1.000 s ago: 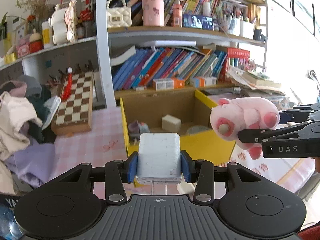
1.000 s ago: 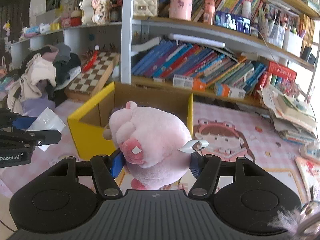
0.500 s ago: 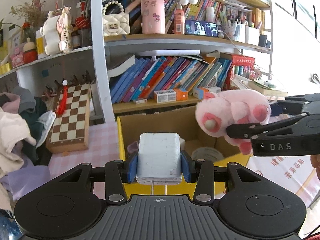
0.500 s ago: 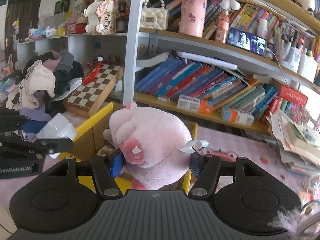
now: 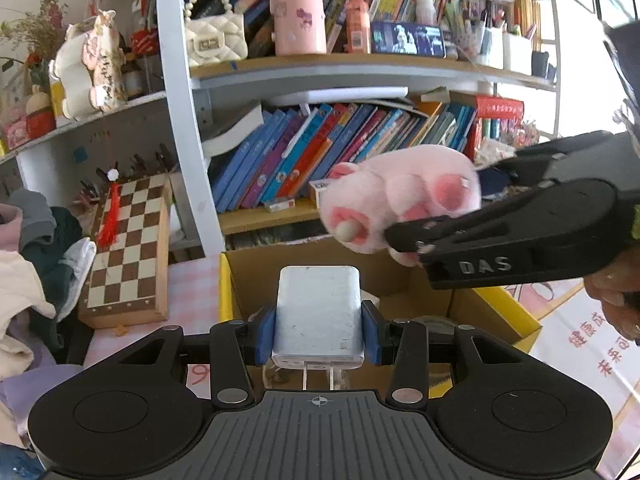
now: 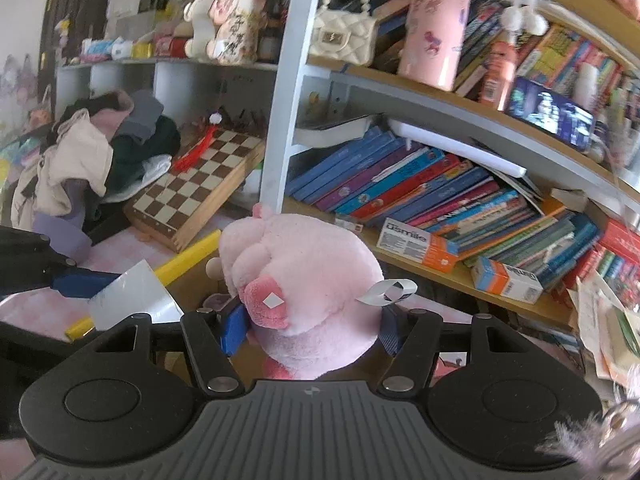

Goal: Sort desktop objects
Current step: 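Lift the charger and pink pig and carry both over the yellow box, then open the right tool to drop the pig while the left tool drops the charger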

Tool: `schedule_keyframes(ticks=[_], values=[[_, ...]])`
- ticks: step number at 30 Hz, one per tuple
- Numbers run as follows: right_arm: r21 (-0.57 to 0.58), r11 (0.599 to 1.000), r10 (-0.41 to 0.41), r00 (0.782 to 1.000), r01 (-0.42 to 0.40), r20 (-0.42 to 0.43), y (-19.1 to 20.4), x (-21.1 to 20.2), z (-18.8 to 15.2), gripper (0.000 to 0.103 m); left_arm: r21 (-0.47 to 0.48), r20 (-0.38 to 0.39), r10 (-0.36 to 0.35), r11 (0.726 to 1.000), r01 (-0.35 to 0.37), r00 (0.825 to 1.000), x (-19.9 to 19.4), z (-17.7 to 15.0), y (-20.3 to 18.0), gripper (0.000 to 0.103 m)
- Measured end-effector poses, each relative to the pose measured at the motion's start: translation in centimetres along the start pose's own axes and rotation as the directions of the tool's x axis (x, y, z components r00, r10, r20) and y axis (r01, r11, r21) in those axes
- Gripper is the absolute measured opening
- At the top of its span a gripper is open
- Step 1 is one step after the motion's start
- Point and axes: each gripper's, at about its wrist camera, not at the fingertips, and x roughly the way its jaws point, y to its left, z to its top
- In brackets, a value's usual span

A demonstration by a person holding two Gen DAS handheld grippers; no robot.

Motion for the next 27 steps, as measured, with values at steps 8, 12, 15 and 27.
schedule_keyframes(ticks=[8, 12, 15, 27], values=[[-0.039, 0.997, 0.063, 0.996, -0.066, -0.065, -0.5, 4.2, 0.2, 0.061, 0.021, -0.059, 0.003, 1.0, -0.002, 0.998, 2.9, 0.4, -0.8, 0.042], [-0.053, 0.993, 0.096, 0.99, -0.102, -0.105, -0.7, 6.1, 0.0, 0.061, 0.028, -0.1, -0.005, 1.0, 0.008, 0.995, 4.5, 0.3, -1.2, 0.042], [-0.068, 0.989, 0.121, 0.983, -0.131, -0.135, -0.7, 7.5, -0.1, 0.061, 0.033, -0.135, -0.012, 0.999, 0.017, 0.991, 5.6, 0.0, -1.5, 0.042], [-0.147, 0.959, 0.205, 0.95, -0.244, -0.237, 0.4, 12.6, 0.0, 0.061, 0.055, -0.254, -0.05, 0.996, 0.066, 0.966, 9.0, -1.0, -2.6, 0.042]])
